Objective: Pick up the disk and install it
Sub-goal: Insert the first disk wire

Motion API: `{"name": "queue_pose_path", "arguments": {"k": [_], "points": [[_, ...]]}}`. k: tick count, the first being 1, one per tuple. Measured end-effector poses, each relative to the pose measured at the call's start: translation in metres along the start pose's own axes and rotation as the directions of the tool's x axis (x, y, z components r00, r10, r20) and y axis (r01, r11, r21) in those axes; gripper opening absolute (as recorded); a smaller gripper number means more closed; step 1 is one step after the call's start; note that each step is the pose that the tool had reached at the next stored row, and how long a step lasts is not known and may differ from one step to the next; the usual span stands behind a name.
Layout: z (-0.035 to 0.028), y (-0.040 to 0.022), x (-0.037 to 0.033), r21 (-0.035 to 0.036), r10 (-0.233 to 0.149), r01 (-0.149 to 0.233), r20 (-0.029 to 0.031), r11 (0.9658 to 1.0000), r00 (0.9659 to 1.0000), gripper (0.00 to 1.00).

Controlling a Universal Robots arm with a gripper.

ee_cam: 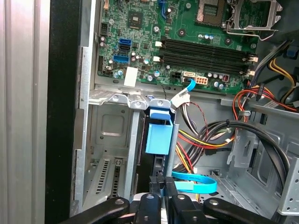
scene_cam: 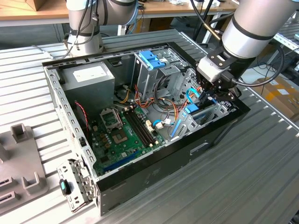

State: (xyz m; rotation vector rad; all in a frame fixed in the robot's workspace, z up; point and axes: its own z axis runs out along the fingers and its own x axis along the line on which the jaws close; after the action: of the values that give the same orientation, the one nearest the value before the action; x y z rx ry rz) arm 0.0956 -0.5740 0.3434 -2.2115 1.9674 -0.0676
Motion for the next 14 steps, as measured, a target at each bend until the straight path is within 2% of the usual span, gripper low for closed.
{"name": "queue_pose_path", "arguments": {"k": [14], "points": [[0.0050,0.0008,0.0004,0.0000,0.000,0.000,-0.0001,1.0000,1.0000,0.16]]}}
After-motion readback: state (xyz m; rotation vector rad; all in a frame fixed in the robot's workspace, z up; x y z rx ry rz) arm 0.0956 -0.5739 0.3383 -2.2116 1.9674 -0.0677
